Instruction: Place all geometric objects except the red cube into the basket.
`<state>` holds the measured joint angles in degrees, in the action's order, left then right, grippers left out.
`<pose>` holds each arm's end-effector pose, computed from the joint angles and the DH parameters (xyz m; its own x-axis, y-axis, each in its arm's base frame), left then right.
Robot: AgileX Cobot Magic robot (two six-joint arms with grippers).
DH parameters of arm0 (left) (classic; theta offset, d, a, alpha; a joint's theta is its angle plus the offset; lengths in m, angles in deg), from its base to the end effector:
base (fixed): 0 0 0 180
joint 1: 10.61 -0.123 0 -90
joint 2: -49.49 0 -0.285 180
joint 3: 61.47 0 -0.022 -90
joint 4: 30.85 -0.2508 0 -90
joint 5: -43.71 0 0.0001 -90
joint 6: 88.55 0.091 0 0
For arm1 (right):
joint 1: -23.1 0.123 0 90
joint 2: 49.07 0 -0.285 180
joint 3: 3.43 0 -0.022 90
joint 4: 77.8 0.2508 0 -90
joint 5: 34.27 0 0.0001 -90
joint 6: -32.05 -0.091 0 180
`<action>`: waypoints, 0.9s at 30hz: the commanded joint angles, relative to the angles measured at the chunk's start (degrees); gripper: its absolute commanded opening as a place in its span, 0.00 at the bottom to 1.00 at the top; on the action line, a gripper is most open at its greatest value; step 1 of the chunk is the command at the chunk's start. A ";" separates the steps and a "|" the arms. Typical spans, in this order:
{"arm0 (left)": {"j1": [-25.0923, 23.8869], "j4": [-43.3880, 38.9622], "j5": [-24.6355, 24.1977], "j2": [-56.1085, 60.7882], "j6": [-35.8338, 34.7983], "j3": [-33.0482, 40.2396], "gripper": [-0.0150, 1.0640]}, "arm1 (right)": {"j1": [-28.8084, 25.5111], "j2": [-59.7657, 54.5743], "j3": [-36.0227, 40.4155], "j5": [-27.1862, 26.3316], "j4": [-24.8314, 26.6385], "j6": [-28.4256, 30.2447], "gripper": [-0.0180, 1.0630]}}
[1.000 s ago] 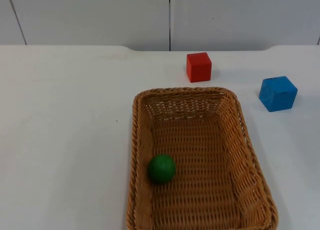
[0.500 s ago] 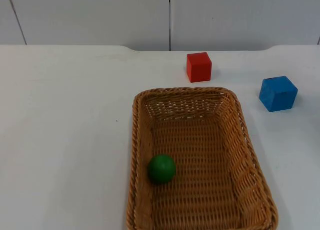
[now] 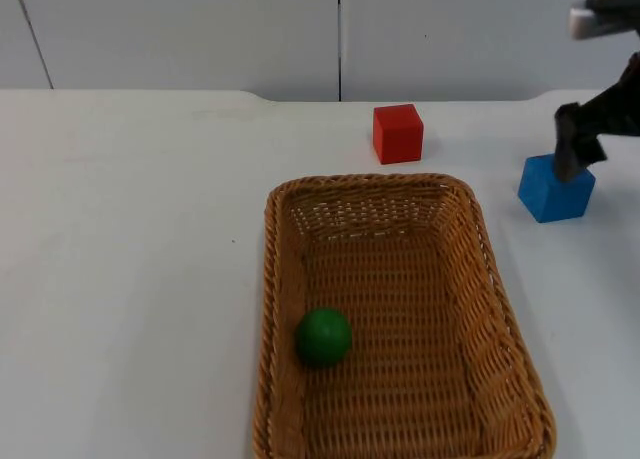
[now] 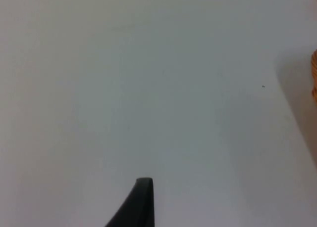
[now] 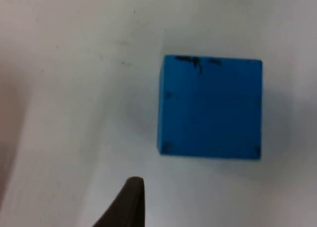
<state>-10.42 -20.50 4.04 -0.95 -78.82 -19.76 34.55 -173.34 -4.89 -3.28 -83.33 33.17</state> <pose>0.1377 -0.0109 0.2955 -0.6578 0.0321 -0.7525 0.1093 0.9926 -0.0531 0.4159 0.0796 0.1596 -0.8559 -0.2775 -0.4365 -0.2655 0.9599 -0.0895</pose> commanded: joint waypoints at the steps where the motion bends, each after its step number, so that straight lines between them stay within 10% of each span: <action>1: -0.19 -0.23 0.97 0.38 0.09 0.18 0.94 | 0.45 -2.21 -1.21 -2.29 -0.39 0.01 0.99; 18: -0.19 -0.23 0.97 0.38 0.09 0.18 0.94 | 1.25 -8.24 -1.58 -11.46 1.83 -0.26 0.96; 27: -0.19 -0.50 0.98 0.38 0.09 0.18 0.94 | 1.25 -6.48 -1.58 -11.64 5.86 -0.67 0.17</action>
<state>-10.42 -20.74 4.17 -0.95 -78.82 -19.76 35.65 -180.92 -6.24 -14.59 -78.60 32.69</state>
